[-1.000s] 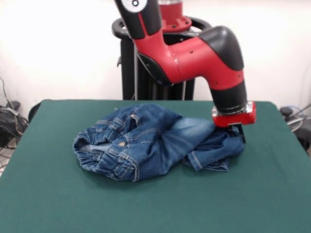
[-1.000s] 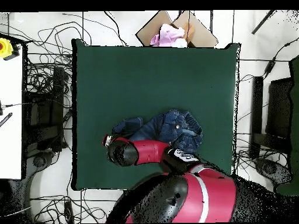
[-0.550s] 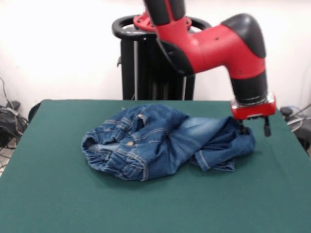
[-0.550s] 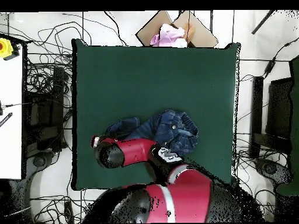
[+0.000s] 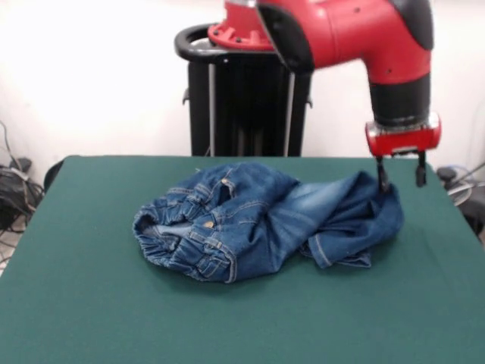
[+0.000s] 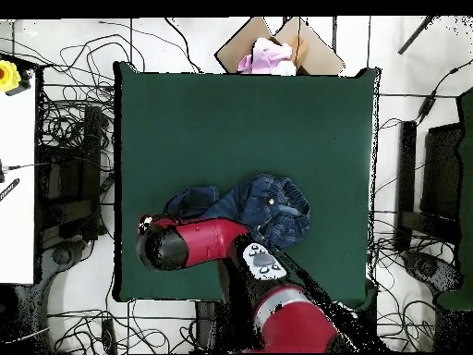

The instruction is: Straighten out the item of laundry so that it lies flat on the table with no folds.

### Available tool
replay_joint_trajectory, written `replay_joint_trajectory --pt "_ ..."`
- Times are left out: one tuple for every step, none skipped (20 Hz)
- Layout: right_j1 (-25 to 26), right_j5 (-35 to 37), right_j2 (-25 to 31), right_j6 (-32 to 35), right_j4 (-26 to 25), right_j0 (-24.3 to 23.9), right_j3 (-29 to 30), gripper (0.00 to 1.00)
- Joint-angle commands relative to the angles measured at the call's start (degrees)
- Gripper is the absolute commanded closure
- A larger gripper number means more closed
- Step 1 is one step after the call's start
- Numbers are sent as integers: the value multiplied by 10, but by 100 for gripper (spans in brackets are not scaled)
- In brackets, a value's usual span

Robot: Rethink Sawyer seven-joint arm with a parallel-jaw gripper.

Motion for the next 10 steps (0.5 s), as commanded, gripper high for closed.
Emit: replay_joint_trajectory --pt "-82 133 -122 64 -2 72 -73 0" --pt "-75 134 -152 74 -14 93 -96 0" --pt "-69 132 -177 83 -26 113 -115 0" --pt "-58 136 -201 91 -34 130 -135 0" --pt "-49 136 -216 93 -43 139 -151 0" --pt "-38 129 -222 91 -44 141 -158 0" --pt "-27 120 -228 88 -47 140 -167 0" --pt "-17 113 -234 87 -47 142 -172 0" --pt "-8 108 -241 84 -50 144 -179 0" --pt "1 106 -251 85 -52 150 -185 0"
